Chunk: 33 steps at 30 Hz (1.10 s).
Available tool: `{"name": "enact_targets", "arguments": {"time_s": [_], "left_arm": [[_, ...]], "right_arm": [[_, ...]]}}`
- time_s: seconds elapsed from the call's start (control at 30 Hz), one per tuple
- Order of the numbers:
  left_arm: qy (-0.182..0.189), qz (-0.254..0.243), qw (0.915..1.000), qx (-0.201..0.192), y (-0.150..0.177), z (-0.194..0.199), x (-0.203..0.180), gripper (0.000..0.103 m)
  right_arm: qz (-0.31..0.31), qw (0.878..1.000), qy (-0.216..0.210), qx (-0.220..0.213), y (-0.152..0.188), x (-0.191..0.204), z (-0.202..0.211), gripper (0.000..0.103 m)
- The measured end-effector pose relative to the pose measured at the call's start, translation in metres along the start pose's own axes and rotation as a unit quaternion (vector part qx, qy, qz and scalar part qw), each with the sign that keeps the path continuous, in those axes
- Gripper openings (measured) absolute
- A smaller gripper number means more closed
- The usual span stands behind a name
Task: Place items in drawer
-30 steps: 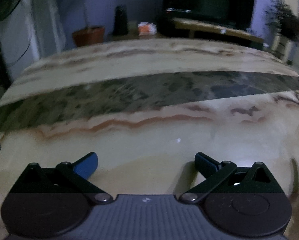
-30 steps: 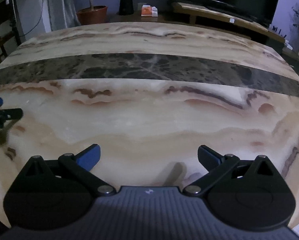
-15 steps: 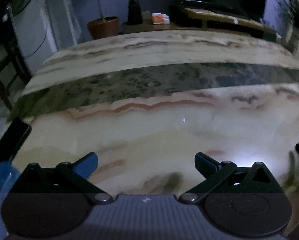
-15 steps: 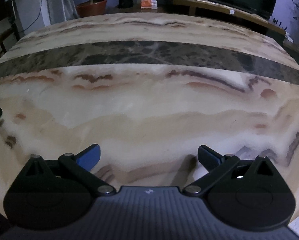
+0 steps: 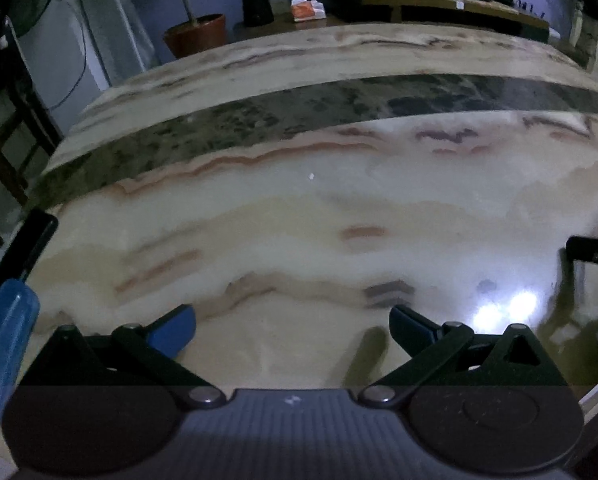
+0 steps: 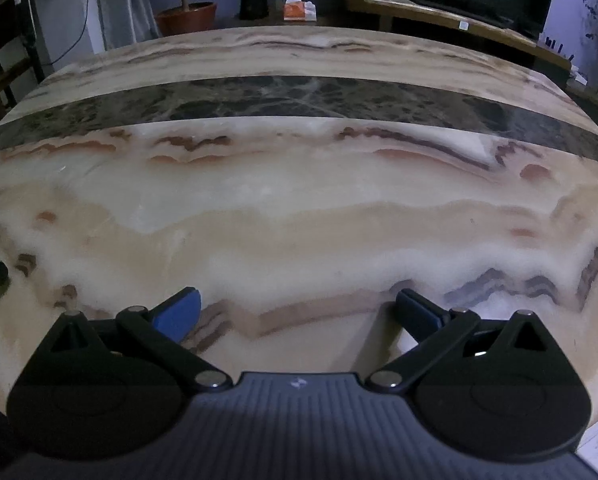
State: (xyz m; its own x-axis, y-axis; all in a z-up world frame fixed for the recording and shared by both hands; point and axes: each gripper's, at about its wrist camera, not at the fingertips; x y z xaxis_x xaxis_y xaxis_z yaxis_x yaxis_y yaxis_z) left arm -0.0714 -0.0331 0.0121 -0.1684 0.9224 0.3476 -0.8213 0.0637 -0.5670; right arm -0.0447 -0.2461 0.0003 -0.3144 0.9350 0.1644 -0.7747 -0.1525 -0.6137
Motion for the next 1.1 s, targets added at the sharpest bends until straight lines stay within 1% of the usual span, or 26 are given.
{"name": "enact_targets", "arguments": {"time_s": [0.07,0.13,0.3,0.53,0.6,0.8,0.93,1.1], "left_arm": [[-0.009,-0.013,0.9999,-0.002,0.003,0.001,-0.005,0.102],[-0.003,-0.015,0.9999,0.0,0.006,0.003,-0.007,0.102],[0.005,-0.02,0.9998,-0.007,0.015,0.009,-0.013,0.102],[0.017,-0.011,0.9998,-0.01,0.018,0.011,-0.014,0.102],[0.016,-0.008,0.9997,-0.017,0.019,0.012,-0.015,0.102],[0.029,0.0,0.9989,-0.038,0.025,0.02,-0.02,0.102],[0.031,-0.008,0.9985,-0.044,0.025,0.022,-0.025,0.102],[0.043,-0.002,0.9984,-0.036,0.024,0.02,-0.026,0.098]], "right_arm": [[-0.002,1.0,0.001,0.001,0.0,-0.001,0.001,0.103],[-0.005,1.0,0.003,0.005,0.001,0.0,0.002,0.103],[-0.013,1.0,0.013,-0.004,0.005,0.003,0.004,0.103],[-0.019,0.999,0.022,-0.024,0.014,0.006,0.008,0.103],[-0.019,0.999,0.023,-0.026,0.016,0.007,0.009,0.103],[-0.019,0.999,0.024,-0.03,0.02,0.009,0.012,0.103],[-0.021,0.999,0.027,-0.035,0.023,0.012,0.013,0.103],[-0.021,0.999,0.027,-0.036,0.024,0.015,0.012,0.103]]}}
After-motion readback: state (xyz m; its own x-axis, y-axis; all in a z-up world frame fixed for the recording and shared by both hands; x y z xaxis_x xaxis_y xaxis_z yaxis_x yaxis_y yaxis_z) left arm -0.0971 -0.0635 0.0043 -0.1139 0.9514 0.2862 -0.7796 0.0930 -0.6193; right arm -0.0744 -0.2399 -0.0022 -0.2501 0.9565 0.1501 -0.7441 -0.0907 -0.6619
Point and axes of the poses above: each gripper's, at about its wrist camera, not at the fingertips, and z roughly against the way its jaws point, x to its left, y to its underside, and after that the axes turned 12 degrees about -y, right-handed
